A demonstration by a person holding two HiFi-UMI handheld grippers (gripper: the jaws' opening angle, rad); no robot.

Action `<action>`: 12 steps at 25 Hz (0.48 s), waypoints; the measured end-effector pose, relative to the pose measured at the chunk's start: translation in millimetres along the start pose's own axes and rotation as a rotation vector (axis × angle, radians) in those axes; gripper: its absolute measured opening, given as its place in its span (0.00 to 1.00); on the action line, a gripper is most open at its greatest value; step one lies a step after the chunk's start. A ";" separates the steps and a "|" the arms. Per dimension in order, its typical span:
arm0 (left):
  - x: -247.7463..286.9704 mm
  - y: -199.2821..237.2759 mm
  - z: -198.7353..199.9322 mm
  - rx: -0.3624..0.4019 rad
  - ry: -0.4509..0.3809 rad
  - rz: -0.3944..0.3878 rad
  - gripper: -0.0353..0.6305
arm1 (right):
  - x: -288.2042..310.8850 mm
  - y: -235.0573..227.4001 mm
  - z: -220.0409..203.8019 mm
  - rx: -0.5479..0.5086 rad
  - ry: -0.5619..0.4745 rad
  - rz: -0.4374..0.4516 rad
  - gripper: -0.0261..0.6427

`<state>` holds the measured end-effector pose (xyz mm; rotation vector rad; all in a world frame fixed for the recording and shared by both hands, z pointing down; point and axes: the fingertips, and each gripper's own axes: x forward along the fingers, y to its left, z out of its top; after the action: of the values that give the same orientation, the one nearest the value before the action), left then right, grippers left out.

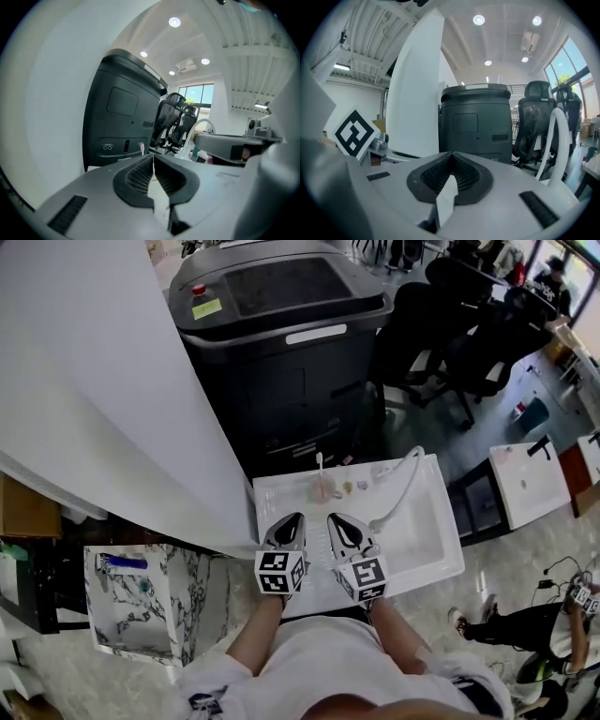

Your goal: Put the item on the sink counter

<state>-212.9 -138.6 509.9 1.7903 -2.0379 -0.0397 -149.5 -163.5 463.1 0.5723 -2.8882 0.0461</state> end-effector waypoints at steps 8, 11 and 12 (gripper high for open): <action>-68.2 -9.0 -14.8 0.052 -0.034 0.018 0.07 | -42.7 35.8 -10.6 0.007 0.014 -0.070 0.05; -83.0 -12.7 -25.8 0.054 -0.015 0.011 0.07 | -59.6 46.0 -16.7 -0.011 0.040 -0.078 0.05; -86.0 -13.9 -27.4 0.054 -0.013 0.008 0.07 | -65.1 47.0 -16.5 -0.017 0.046 -0.082 0.05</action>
<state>-184.1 -52.1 505.4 1.8187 -2.0737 0.0059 -105.3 -94.6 466.8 0.6772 -2.8149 0.0222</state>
